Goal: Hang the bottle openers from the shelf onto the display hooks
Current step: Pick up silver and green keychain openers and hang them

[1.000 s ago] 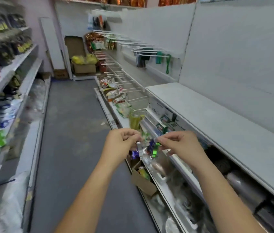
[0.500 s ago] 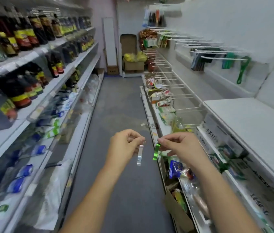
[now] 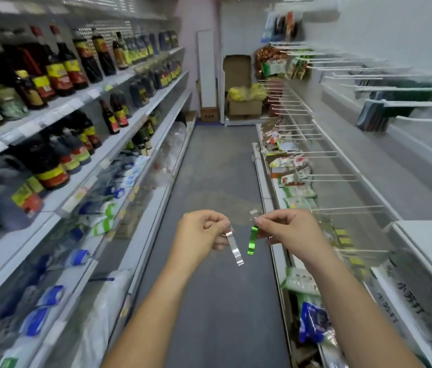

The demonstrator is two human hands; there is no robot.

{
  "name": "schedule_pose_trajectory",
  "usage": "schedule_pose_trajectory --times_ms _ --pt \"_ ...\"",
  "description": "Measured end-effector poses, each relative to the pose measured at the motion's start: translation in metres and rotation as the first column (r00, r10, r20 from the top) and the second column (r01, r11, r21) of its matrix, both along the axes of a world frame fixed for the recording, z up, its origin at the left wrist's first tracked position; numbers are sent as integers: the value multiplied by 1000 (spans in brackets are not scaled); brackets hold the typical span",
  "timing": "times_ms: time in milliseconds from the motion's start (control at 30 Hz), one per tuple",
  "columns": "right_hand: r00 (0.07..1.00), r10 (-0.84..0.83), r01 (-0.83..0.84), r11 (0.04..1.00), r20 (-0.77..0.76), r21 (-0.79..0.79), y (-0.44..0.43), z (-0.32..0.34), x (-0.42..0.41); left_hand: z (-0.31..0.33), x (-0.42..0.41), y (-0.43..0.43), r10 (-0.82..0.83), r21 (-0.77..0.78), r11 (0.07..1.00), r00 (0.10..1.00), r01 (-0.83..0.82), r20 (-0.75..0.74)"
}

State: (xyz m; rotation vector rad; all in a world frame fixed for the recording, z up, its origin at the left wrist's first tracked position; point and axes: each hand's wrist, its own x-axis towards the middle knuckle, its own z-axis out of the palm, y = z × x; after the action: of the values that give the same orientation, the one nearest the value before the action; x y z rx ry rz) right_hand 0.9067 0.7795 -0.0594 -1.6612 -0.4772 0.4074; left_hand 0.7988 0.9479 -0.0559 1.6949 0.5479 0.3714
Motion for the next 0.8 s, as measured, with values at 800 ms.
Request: schedule_pose_trajectory --times_ms 800 --pt "991 -136 136 991 6 -9 289 -5 373 -19 410 301 -109 267 959 993 92 48"
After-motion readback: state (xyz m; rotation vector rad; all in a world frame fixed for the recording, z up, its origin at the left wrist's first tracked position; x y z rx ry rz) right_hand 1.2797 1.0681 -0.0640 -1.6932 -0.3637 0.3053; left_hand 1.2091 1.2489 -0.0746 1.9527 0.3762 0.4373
